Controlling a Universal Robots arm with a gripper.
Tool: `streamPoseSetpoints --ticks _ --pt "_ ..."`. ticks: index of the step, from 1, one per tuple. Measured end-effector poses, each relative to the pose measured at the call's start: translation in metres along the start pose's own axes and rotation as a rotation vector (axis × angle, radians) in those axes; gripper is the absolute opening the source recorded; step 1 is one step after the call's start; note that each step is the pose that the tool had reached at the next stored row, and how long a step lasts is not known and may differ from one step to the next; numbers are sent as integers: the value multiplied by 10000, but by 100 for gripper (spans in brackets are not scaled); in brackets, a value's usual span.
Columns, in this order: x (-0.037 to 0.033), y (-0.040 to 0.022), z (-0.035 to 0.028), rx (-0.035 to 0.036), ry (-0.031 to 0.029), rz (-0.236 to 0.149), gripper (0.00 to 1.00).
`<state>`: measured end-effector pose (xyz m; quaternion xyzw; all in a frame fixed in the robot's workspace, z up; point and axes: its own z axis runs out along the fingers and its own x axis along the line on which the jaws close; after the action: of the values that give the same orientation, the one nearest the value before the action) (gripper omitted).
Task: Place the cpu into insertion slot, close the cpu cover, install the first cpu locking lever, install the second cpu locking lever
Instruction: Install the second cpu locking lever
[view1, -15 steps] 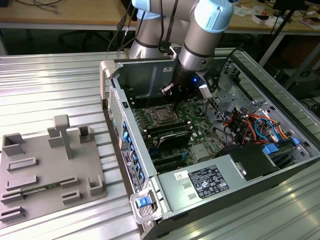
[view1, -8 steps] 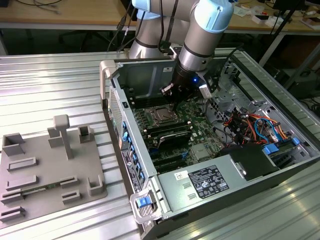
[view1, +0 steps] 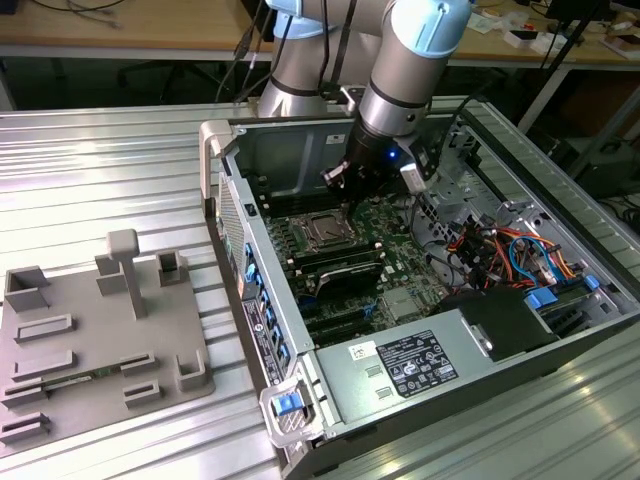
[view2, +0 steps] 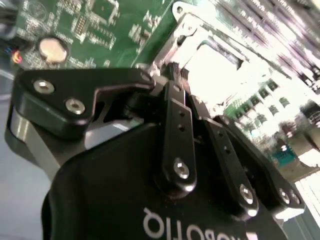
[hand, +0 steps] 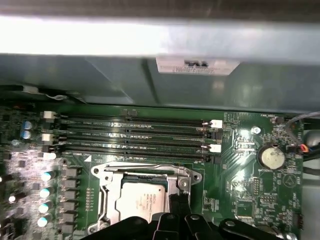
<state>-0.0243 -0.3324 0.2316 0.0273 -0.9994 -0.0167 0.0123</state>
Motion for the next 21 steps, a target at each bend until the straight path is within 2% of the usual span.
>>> streamPoseSetpoints --ticks 1,6,17,21 --pt "0 -1 -22 -2 -2 0 11" --pt "2 -31 -22 3 -1 0 11" --pt "15 -275 -26 3 -1 0 11" --pt "23 -403 -28 4 0 -1 11"
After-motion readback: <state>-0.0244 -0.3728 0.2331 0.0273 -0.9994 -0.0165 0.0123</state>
